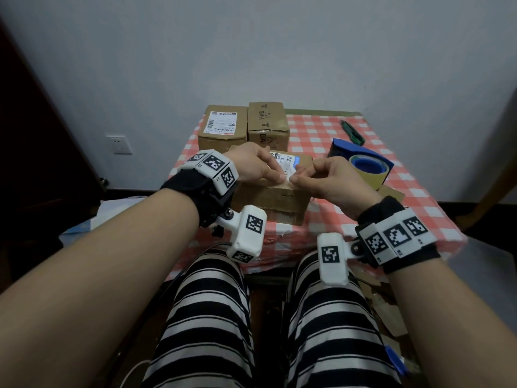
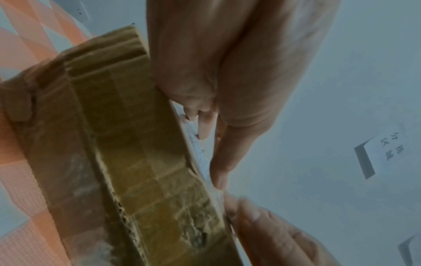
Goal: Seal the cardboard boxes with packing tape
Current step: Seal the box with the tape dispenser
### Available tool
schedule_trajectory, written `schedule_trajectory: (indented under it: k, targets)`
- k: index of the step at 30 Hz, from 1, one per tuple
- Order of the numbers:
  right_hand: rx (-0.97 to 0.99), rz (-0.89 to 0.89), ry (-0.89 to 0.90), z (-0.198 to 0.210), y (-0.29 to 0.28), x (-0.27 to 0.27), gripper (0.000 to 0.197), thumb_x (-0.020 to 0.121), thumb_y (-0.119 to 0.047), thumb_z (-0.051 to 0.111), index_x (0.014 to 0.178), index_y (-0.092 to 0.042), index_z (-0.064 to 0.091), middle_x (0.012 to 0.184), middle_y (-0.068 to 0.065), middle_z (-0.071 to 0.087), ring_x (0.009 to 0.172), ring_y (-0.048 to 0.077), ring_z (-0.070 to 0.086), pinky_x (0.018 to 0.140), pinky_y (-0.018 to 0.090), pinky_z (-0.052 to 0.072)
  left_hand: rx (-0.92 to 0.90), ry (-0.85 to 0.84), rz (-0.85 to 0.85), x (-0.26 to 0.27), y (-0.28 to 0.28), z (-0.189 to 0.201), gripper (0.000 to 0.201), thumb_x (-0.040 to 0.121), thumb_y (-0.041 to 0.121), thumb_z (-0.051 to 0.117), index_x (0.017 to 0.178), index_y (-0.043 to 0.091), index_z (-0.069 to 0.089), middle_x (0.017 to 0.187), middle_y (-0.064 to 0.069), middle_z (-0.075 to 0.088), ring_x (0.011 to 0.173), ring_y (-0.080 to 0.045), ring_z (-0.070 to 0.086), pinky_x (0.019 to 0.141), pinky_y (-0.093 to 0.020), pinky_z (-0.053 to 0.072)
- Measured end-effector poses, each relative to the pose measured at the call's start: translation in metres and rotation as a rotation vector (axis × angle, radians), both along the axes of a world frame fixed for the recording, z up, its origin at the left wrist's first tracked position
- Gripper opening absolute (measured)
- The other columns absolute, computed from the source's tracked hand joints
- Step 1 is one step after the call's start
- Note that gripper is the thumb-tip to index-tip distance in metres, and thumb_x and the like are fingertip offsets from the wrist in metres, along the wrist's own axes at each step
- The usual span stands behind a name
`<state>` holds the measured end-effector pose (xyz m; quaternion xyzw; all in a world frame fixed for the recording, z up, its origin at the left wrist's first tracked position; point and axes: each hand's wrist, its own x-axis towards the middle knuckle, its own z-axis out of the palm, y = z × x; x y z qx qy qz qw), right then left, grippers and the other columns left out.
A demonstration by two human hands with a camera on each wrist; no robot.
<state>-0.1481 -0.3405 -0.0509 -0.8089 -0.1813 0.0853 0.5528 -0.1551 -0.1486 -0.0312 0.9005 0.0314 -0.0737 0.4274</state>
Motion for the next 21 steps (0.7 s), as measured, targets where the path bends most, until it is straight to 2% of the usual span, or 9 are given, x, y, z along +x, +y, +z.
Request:
schedule_trajectory:
  k: [2,6,10,12,14,16,18,20,21]
  targets:
    - [0.001,-0.006,-0.023,-0.002,0.000,0.001,0.011,0.077,-0.022,0.081,0.073,-0.015,0.073,0.090,0.009,0.073,0.084,0.014,0.065,0.085,0.038,0.055,0.044,0.000,0.001,-0.001,-0.002,0.001,0.013,0.069,0.022,0.084,0.068,0.032,0.076,0.153,0.002,0.037,0.143,-0.015,0.026,0.119,-0.042,0.016]
    - [-0.045,-0.044,-0.100,-0.006,0.002,0.005,0.009,0.080,-0.012,0.078,0.079,-0.006,0.072,0.093,0.008,0.072,0.093,0.021,0.067,0.087,0.042,0.056,0.056,-0.024,0.000,-0.004,-0.005,0.003,0.016,0.073,0.016,0.082,0.073,0.029,0.073,0.155,0.001,0.034,0.144,-0.016,0.025,0.118,-0.037,0.017]
    - [-0.111,-0.026,-0.150,-0.004,0.005,0.004,0.011,0.082,-0.009,0.076,0.082,-0.001,0.068,0.089,0.007,0.069,0.079,0.008,0.059,0.075,0.027,0.051,0.079,-0.018,0.008,-0.005,-0.007,0.005,0.014,0.072,0.018,0.083,0.074,0.029,0.073,0.155,0.001,0.033,0.144,-0.015,0.026,0.118,-0.037,0.019]
    - [-0.120,0.004,-0.169,-0.002,0.006,0.004,0.010,0.082,-0.007,0.075,0.087,-0.005,0.066,0.091,0.007,0.068,0.080,0.008,0.058,0.076,0.027,0.051,0.086,-0.017,0.026,-0.003,-0.008,0.005,0.017,0.073,0.019,0.083,0.085,0.027,0.074,0.153,0.001,0.037,0.141,-0.017,0.032,0.116,-0.036,0.023]
    - [-0.096,0.009,-0.157,-0.002,0.007,0.004,0.020,0.082,-0.004,0.074,0.095,-0.012,0.062,0.095,0.006,0.067,0.085,0.010,0.060,0.077,0.030,0.053,0.092,-0.023,0.044,-0.001,-0.008,0.003,0.040,0.072,0.017,0.083,0.107,0.024,0.066,0.143,-0.002,0.049,0.129,-0.020,0.046,0.109,-0.035,0.037]
    - [-0.045,-0.025,-0.111,-0.003,0.009,0.006,0.031,0.080,0.001,0.074,0.100,-0.014,0.056,0.093,0.005,0.065,0.086,0.011,0.061,0.074,0.030,0.055,0.069,-0.022,0.039,-0.001,-0.008,0.004,0.058,0.072,0.012,0.083,0.122,0.023,0.055,0.135,-0.002,0.054,0.120,-0.019,0.053,0.101,-0.034,0.047]
    - [0.025,-0.054,-0.064,-0.005,0.010,0.007,0.034,0.079,0.003,0.074,0.101,-0.014,0.054,0.088,0.005,0.063,0.082,0.012,0.060,0.070,0.030,0.053,0.077,-0.007,0.036,-0.001,-0.009,0.006,0.059,0.075,0.013,0.081,0.126,0.024,0.053,0.127,0.002,0.055,0.111,-0.017,0.055,0.090,-0.028,0.052]
    - [0.063,-0.076,-0.053,-0.009,0.012,0.006,0.032,0.079,0.003,0.074,0.100,-0.012,0.055,0.084,0.004,0.062,0.079,0.011,0.060,0.071,0.029,0.051,0.100,0.003,0.033,-0.001,-0.009,0.007,0.051,0.078,0.015,0.078,0.122,0.027,0.055,0.121,0.003,0.054,0.105,-0.015,0.055,0.077,-0.020,0.051]
    - [0.065,-0.085,-0.062,-0.010,0.012,0.005,0.029,0.081,0.003,0.072,0.100,-0.012,0.056,0.083,0.003,0.062,0.079,0.011,0.060,0.072,0.030,0.052,0.107,-0.002,0.032,-0.001,-0.010,0.008,0.047,0.080,0.014,0.077,0.120,0.027,0.057,0.122,0.002,0.054,0.106,-0.016,0.054,0.078,-0.022,0.051]
